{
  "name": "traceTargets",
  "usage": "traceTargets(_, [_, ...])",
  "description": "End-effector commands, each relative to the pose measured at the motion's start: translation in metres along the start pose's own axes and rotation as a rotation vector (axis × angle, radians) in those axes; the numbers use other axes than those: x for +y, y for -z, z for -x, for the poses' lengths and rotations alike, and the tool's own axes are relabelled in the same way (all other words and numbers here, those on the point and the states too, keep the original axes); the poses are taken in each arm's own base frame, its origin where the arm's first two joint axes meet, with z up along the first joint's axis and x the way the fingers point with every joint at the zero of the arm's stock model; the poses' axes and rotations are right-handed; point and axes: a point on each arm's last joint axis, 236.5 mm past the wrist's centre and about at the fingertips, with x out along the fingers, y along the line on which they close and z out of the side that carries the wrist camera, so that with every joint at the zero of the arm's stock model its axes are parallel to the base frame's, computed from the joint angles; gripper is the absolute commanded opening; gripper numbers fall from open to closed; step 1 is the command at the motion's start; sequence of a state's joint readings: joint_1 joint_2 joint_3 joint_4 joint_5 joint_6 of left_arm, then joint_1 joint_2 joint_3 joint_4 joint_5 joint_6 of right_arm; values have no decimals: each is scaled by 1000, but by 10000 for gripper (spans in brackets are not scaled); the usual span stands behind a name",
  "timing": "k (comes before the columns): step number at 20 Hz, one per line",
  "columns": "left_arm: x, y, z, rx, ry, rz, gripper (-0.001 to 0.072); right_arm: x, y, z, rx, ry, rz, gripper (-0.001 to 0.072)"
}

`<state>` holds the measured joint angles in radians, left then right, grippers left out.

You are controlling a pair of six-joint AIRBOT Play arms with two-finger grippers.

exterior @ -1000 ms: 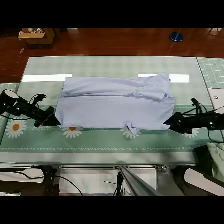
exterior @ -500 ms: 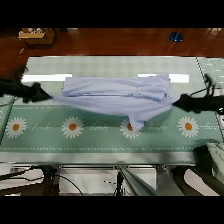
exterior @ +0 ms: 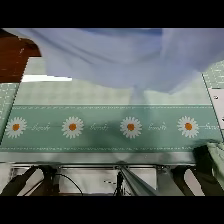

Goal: Fold the shirts.

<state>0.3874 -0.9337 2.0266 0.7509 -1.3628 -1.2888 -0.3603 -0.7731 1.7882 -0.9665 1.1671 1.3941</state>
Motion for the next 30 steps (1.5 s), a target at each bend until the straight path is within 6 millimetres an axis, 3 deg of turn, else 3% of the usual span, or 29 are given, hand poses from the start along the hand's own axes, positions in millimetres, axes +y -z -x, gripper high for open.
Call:
traceTargets(1, [-39,-54,102,-242,-240,-119,22,30,-78,91,-229,111,100,26])
traceTargets(2, [-44,-52,121,-258,-287,-124,22,33,-82,105,-242,135,115,26])
traceTargets(4, [-55,-41,151,-260,-351,-131,22,41,-70,125,-202,152,114,26])
traceTargets(7, [-52,-14,177,-182,-440,-142,21,40,-47,151,-139,219,133,26])
traceTargets(9, [-53,9,177,-94,-432,-126,21,32,-35,168,-107,288,140,26])
traceTargets(11, [-51,31,174,2,-419,-110,21,19,-8,174,8,343,155,26])
traceTargets(14, [-33,72,157,188,-400,-92,21,5,32,160,218,312,133,26])
traceTargets(17, [-1,133,122,418,-348,-19,21,-22,63,119,392,288,101,26])
traceTargets(20, [24,199,78,618,-287,55,22,-44,137,54,695,218,64,26])
traceTargets(23, [48,234,24,680,-231,115,22,-60,194,-16,881,141,5,26])
traceTargets(26, [75,260,-33,734,-188,192,22,-82,228,-75,952,125,-30,26])
traceTargets(30, [111,308,-110,791,-142,306,23,-108,269,-136,992,119,-38,26])
